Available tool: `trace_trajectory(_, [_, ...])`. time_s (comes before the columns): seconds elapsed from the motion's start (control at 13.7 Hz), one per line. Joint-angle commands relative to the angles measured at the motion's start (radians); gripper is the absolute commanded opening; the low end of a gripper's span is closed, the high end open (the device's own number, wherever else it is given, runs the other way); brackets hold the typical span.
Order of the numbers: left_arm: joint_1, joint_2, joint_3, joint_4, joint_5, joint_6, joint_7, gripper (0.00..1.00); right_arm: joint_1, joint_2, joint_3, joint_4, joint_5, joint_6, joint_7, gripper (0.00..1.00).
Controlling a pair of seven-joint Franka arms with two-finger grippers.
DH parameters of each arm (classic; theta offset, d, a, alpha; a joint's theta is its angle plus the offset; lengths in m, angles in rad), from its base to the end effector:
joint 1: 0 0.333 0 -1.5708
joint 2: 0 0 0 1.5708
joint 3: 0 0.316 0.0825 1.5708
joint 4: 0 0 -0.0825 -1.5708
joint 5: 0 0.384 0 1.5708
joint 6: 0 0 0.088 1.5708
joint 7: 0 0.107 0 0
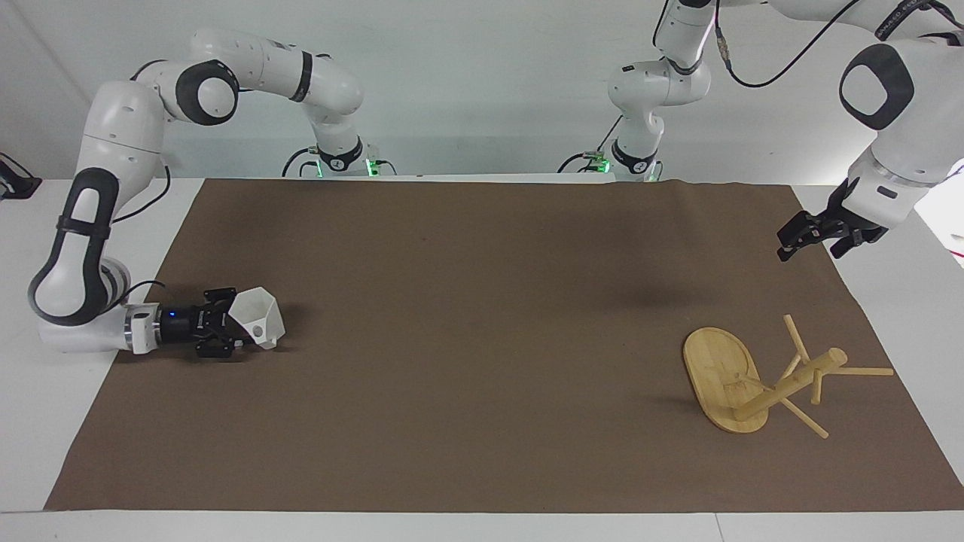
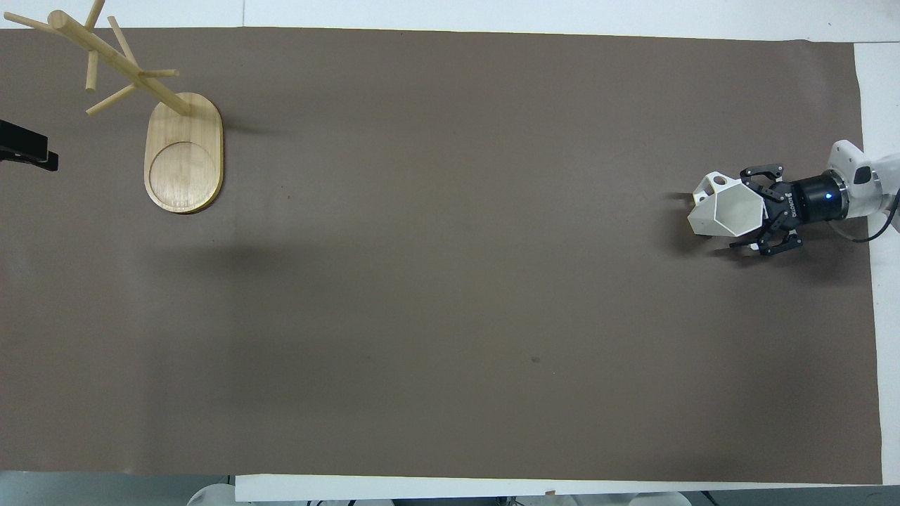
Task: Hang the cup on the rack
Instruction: 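Reach the right gripper to the white mug and close on it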
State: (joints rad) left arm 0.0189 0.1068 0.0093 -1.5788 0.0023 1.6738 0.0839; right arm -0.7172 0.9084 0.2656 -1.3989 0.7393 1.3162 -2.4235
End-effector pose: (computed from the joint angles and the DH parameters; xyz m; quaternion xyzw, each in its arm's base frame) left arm 0.5931 0.0167 0.5683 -0.9996 0.0280 0.0060 0.0013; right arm 0.5923 -0.2270 0.1895 -0.4944 -0.6084 -0.3971 0.4772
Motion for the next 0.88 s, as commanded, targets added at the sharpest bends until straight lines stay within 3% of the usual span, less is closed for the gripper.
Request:
trace_trajectory(0.0, [0.003,-0.035,0.000,-0.041,0.019,0.006,0.013,1.00,-0.005,-0.049,0.003,-0.091,0.025,0.012,-0.032,1.00])
trace_trajectory(0.66, [0.003,-0.035,0.000,-0.041,0.019,0.006,0.013,1.00,0.018,-0.054,0.017,-0.109,0.069,0.035,-0.037,1.00])
trace_trajectory(0.8, [0.000,-0.047,0.000,-0.046,0.019,-0.085,0.008,1.00,0.019,-0.066,0.017,-0.149,0.071,0.037,-0.052,1.00])
